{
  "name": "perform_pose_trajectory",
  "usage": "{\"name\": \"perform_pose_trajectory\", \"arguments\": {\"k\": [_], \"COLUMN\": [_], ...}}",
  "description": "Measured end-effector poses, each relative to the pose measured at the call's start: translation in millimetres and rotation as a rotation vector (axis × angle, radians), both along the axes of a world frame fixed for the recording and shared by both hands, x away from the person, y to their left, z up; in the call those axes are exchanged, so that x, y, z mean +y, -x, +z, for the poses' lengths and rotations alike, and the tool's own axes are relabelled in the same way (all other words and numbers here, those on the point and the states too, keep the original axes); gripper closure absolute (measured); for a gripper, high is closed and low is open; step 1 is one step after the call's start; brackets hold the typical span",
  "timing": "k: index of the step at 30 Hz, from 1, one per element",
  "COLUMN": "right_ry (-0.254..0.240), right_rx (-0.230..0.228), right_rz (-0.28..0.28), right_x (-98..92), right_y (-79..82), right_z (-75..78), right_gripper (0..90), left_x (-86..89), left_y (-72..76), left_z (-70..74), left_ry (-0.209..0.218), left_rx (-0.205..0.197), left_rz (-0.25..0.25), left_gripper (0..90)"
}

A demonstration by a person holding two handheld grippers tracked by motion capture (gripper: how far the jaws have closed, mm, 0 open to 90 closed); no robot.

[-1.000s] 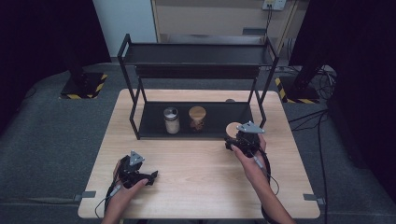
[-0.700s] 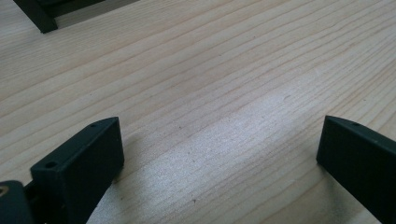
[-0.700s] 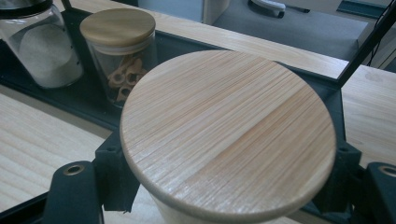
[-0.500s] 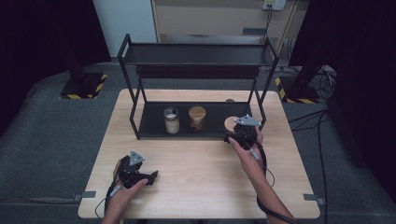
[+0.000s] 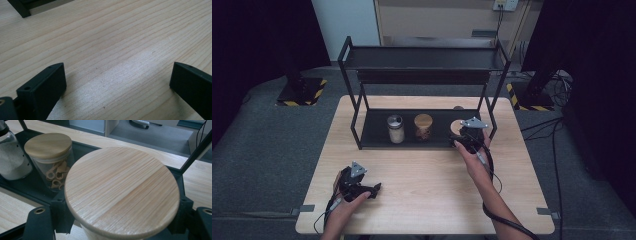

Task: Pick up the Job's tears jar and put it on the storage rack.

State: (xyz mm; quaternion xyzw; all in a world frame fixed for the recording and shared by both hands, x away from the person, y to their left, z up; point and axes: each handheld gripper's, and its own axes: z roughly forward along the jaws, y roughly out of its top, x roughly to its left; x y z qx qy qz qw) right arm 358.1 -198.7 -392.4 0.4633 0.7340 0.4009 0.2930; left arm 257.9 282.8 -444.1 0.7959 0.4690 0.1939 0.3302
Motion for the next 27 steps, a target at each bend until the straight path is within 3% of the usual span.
{"name": "perform_pose_trajectory", "arguments": {"k": [27], "right_ry": [0.003], "right_rx": [0.022], "right_rz": [-0.041], "right_x": [24.8], "right_y": [-43.8], "right_z": [-10.5], "right_gripper": [25.8], "left_x": [-0.1], "left_y": [0.1], "left_z": [0.0], "left_ry": [0.0], "left_rx": [0.0], "left_rz": [0.0], "left_gripper": [0.0]}}
